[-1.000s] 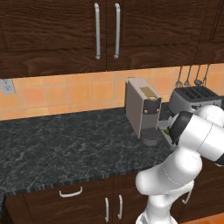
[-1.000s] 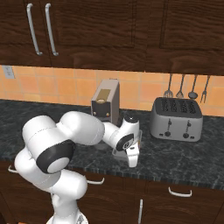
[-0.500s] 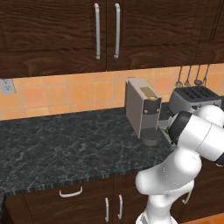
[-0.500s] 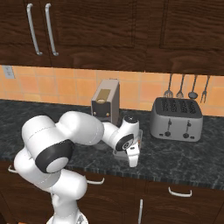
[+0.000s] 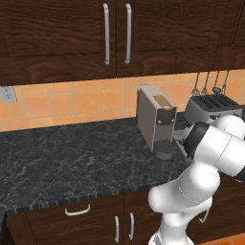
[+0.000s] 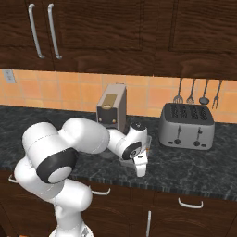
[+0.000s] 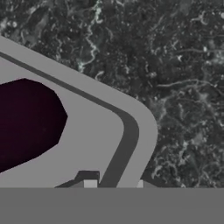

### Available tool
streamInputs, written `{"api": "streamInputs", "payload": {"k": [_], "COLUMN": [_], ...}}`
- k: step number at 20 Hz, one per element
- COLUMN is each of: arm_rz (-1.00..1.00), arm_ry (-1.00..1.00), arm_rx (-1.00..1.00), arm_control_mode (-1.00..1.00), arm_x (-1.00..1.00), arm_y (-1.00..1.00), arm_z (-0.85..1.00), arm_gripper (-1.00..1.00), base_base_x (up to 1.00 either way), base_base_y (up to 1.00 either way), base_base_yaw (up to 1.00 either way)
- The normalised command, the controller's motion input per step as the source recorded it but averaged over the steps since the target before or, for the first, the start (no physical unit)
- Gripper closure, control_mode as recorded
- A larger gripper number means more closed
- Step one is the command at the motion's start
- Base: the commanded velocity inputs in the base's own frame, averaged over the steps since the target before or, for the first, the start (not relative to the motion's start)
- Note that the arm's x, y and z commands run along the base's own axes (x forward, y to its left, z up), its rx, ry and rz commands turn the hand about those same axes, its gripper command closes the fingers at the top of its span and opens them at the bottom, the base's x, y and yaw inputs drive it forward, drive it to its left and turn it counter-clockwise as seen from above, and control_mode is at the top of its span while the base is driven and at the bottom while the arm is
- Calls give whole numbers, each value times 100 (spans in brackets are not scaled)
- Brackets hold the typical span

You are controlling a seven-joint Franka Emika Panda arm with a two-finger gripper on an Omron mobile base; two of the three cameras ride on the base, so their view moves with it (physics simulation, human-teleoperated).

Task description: Take the meat container that has the shrimp and place it on the second highest rack of the freezer. Then take the vegetable container that has the carrot and eggplant and place it on the highest rack of the freezer.

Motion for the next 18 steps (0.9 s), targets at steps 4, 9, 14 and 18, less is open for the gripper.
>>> {"api": "streamInputs", "payload": {"k": [4, 9, 14, 18], "arm_rz": [0, 0, -4, -10], "arm_ry": [0, -2, -3, -7], "arm_rx": [0, 0, 0, 0], "arm_control_mode": [-100, -100, -100, -100], "arm_x": [0, -10, -24, -22], "arm_y": [0, 0, 2, 6], "arm_z": [0, 16, 55, 53], "arm_gripper": [100, 100, 100, 100], "base_base_x": [0, 0, 0, 0], "base_base_y": [0, 0, 0, 0], "base_base_yaw": [0, 0, 0, 0]}}
